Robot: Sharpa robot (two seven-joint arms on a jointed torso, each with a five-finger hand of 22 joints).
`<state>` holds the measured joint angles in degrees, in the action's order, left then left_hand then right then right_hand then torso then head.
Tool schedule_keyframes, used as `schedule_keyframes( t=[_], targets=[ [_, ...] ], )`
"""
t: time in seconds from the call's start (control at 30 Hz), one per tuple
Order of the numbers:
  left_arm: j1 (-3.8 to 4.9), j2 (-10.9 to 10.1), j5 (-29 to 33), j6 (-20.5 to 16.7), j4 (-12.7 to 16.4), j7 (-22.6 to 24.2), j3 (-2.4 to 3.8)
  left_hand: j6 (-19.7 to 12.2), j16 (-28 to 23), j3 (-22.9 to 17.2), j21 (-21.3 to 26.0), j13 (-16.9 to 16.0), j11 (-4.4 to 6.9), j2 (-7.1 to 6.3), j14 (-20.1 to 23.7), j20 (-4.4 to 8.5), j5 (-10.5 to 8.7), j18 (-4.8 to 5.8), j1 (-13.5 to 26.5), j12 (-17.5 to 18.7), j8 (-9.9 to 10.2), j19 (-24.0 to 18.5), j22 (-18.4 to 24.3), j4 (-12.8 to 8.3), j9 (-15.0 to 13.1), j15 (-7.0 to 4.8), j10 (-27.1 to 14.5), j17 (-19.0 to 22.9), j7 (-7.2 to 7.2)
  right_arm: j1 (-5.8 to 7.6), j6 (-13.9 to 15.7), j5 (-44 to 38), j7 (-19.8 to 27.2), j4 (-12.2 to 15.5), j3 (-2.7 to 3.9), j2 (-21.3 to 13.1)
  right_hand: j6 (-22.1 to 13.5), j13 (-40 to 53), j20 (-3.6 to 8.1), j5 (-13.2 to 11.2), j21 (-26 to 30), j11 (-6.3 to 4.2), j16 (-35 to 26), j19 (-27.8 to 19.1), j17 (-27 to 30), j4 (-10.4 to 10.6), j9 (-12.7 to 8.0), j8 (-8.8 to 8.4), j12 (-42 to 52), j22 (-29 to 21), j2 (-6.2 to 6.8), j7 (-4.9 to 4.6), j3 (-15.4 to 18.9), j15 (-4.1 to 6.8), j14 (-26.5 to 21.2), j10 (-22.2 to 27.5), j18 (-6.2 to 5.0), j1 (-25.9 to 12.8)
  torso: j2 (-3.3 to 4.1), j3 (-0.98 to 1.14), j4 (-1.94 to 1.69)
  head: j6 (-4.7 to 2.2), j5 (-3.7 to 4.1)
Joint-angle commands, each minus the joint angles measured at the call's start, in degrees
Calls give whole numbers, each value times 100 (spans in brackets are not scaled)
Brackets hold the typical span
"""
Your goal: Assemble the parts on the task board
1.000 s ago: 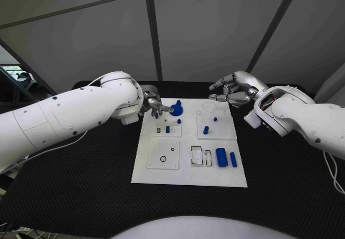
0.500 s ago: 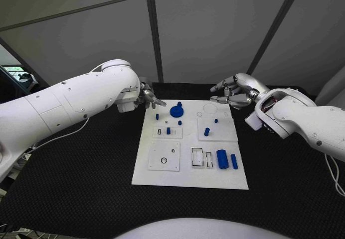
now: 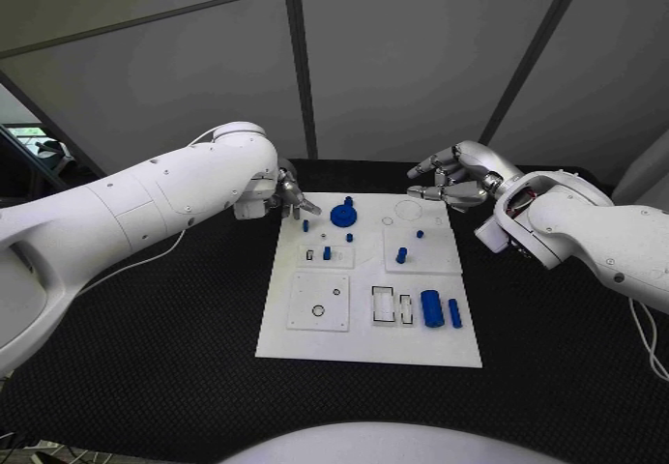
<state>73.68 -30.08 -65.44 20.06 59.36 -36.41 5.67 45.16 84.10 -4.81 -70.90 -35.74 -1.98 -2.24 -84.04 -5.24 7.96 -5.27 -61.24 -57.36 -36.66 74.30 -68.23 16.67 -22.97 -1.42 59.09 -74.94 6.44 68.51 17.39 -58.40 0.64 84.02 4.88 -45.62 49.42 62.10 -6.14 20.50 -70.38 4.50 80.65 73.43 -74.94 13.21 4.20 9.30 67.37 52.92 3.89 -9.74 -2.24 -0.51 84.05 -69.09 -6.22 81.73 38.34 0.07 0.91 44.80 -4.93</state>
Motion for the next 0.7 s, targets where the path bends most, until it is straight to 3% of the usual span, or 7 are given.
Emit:
schedule_keyframes(
  t=[0.03, 0.7],
  targets=[
    [4, 37, -105, 107, -67, 123, -4, 39, 22, 31, -16, 10, -35, 56, -245, 7, 13, -44, -6, -37, 24, 40, -5, -11, 8, 25, 0, -721, 2, 8, -7, -11, 26, 11, 4, 5, 29, -1, 16, 23, 22, 5, -36, -30, -74, 35, -9, 24, -30, -3, -22, 8, -11, 53, 233, 24, -59, -19, 2, 0, -4, 8, -3],
    [-27, 212, -142, 374, -325, 146, -33, 211, 59, 159, -27, 50, -4, 240, -254, 23, 35, -39, -296, -59, -12, 65, -55, -54, 69, 4, -33, -749, -40, 8, -20, -11, 25, -1, 4, 25, 28, 1, 16, 29, 25, 4, -37, -29, -75, 37, -9, 25, -27, -5, -29, 9, -16, 54, 233, 21, -60, -15, -4, 6, -5, 58, 4]
  ],
)
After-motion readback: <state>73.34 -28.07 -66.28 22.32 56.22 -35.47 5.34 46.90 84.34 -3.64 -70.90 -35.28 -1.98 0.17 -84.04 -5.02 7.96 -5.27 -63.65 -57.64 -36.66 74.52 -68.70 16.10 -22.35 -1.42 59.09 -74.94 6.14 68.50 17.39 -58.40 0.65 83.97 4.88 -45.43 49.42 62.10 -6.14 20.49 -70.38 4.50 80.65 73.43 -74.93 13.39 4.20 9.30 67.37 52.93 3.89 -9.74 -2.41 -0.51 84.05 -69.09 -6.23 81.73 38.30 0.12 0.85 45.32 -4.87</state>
